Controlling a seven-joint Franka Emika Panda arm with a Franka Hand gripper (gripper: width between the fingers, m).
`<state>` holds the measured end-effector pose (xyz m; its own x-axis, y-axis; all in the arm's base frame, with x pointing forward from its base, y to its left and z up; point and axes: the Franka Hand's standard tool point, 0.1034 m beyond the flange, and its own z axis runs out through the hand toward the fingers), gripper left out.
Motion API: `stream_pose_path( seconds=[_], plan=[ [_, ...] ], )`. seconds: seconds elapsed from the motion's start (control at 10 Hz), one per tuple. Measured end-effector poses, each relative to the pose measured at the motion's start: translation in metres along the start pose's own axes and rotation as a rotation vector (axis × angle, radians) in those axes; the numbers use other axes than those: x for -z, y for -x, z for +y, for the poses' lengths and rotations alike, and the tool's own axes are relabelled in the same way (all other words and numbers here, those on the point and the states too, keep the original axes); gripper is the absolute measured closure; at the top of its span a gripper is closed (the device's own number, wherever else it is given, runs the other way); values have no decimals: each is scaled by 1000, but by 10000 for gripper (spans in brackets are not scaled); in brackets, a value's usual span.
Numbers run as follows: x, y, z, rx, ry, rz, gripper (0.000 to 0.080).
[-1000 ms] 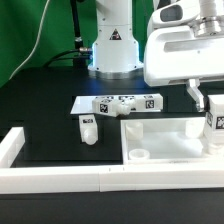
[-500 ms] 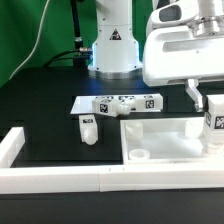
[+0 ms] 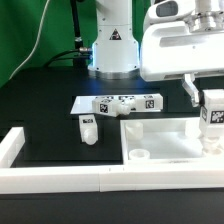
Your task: Assemble one leg
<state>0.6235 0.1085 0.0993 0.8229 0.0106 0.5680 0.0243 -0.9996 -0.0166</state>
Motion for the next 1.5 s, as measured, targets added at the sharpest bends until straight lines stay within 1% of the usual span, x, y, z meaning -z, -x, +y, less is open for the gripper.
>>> stream_pose_path(
  seconds=[0.2,0.4,0.7,1.0,1.1,1.2,1.3,1.4,1.5],
  plan=[
    [-7,2,-4,8,-1,4,512],
    [-13,4,-4,11,1,4,512],
    [-15,2,-4,14,4,39,512],
    [-15,1,-4,13,4,36,512],
    [-16,3,-4,13,5,25,436],
    [-16,4,-4,8,3,-6,254],
    [-13,-3,-1,-2,2,-17,254],
    [-13,-6,0,-12,-1,-68,183],
    [-13,-8,-4,-27,-12,-226,156]
  ],
)
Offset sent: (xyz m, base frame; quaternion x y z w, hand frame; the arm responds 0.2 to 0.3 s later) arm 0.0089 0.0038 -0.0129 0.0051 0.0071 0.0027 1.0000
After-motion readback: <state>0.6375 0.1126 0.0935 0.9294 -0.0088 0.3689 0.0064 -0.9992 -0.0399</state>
